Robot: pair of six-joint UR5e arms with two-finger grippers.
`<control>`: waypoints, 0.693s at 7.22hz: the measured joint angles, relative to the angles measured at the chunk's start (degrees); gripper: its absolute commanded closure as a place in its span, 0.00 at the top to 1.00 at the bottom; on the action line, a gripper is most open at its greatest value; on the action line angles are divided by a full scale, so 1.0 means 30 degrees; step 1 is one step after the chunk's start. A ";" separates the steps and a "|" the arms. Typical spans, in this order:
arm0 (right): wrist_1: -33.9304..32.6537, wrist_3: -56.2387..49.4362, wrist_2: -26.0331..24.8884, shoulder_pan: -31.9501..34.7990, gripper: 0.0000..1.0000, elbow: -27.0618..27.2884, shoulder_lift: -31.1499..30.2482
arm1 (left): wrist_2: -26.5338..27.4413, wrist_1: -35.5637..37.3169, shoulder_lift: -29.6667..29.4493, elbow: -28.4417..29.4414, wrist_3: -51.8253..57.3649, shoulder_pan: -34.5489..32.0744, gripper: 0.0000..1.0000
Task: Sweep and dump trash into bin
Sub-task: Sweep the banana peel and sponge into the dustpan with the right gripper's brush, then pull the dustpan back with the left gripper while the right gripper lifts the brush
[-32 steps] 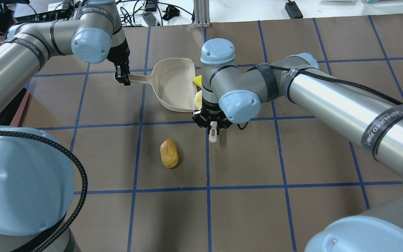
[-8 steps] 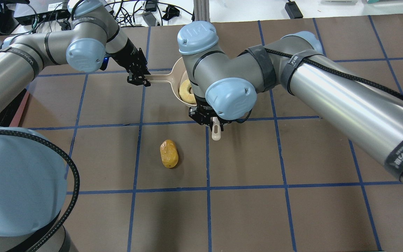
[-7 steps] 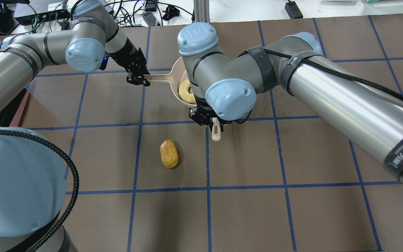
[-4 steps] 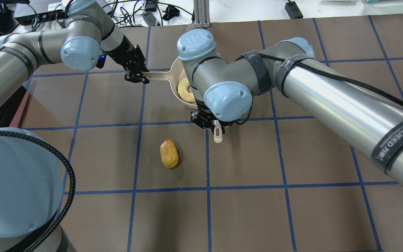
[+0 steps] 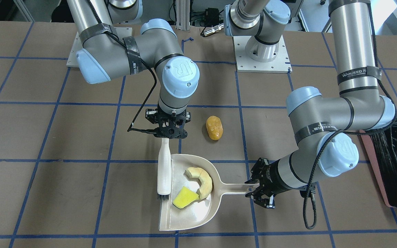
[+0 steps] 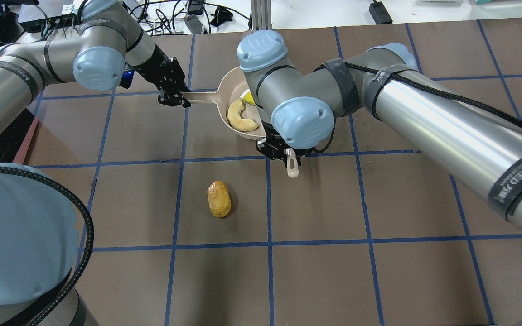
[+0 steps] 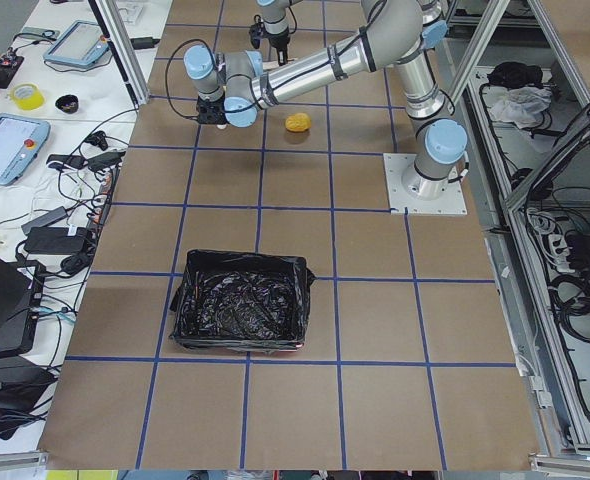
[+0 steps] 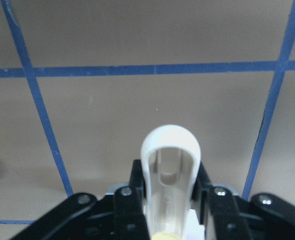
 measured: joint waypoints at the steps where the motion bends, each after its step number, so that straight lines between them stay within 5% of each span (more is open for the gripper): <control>1: 0.0001 -0.0228 -0.0055 -0.0118 0.07 -0.0006 -0.0001 | -0.0001 0.0000 0.0010 0.0010 0.0000 0.0025 0.00; 5: -0.0084 -0.1326 -0.0545 -0.0223 0.07 0.0031 0.0108 | -0.1068 -0.0377 0.0329 0.0191 0.0063 0.1308 0.00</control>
